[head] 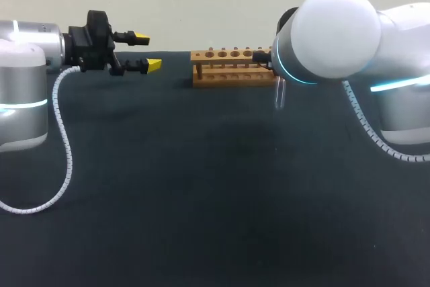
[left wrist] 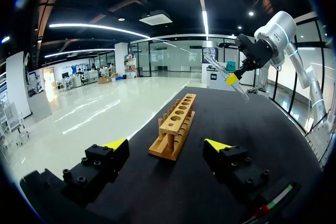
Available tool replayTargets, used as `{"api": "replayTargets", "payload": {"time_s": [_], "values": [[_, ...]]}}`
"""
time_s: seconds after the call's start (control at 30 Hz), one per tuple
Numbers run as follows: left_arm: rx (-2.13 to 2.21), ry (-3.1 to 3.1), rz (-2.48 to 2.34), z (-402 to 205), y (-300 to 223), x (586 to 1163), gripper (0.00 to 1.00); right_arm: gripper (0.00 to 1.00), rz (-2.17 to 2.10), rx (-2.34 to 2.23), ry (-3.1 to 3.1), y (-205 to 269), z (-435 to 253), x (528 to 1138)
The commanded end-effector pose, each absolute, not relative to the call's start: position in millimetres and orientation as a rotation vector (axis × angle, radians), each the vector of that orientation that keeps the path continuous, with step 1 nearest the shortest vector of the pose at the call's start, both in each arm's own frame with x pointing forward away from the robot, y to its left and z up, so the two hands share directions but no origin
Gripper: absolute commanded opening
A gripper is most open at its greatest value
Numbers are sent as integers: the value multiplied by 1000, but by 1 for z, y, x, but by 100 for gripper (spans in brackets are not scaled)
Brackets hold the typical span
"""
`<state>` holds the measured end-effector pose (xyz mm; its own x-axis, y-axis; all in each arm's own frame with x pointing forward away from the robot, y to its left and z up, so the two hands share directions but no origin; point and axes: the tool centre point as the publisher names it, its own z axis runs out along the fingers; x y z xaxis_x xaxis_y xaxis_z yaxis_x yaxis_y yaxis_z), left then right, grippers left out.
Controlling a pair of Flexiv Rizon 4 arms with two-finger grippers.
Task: Grasp the test tube, adjust it, and insert it.
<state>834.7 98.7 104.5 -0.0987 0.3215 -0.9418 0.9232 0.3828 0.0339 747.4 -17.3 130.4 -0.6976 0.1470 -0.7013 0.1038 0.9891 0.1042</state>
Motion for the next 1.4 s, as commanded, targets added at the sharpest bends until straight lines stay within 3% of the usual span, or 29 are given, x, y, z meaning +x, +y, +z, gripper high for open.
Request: {"api": "replayTargets", "payload": {"time_s": [0.03, 0.67, 1.4], "values": [[1127, 1640, -754, 105, 99, 837, 100, 0, 73, 174, 2344, -18, 130, 746], [1127, 1640, -754, 105, 99, 837, 100, 0, 106, 259, 2048, -21, 153, 768], [1127, 1640, -754, 105, 99, 837, 100, 0, 31, 248, 1631, 7, 181, 824]]}}
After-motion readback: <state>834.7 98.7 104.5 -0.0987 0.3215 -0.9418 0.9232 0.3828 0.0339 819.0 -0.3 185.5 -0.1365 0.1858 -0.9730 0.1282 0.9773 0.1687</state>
